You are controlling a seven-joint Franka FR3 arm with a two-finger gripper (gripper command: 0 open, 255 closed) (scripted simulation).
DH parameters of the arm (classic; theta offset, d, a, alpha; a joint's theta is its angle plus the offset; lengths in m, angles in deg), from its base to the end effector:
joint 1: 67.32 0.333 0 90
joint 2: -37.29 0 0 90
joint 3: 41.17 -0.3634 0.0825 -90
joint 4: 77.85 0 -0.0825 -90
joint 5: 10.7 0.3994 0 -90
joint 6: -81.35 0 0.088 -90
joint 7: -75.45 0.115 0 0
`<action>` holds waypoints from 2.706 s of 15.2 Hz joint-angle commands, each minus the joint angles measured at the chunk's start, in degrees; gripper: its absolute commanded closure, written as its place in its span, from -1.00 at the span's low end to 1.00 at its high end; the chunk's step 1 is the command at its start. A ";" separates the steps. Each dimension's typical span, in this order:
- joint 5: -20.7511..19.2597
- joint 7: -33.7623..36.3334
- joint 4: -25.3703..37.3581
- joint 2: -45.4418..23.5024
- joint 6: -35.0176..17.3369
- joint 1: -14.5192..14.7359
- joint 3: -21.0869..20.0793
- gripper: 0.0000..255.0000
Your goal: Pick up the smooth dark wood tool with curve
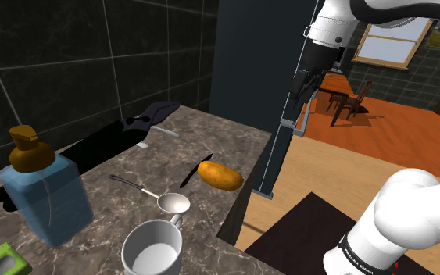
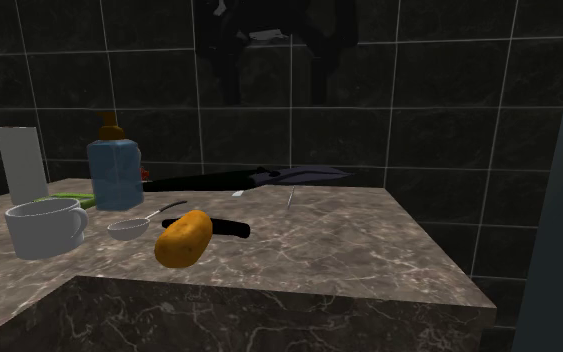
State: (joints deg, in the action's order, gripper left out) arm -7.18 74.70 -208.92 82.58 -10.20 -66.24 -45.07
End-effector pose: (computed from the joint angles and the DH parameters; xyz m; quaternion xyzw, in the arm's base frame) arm 0.2894 0.0418 0.6526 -0.9979 -0.0418 -0.0495 0.0079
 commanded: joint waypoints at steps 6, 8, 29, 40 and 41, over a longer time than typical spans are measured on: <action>7.32 15.79 -8.35 2.32 -8.67 -2.06 -6.08 -1.00; 10.34 22.02 -10.91 2.35 -12.57 -2.78 -8.92 -1.00; 22.56 81.11 -10.93 -23.90 -56.83 -21.98 -45.89 -1.00; 23.05 81.68 -14.31 -25.52 -61.71 -21.28 -47.48 1.00; 23.19 81.85 -14.59 -25.41 -61.90 -21.11 -47.64 1.00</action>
State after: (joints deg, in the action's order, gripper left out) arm 15.41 156.74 -222.62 56.95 -73.36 -88.11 -92.72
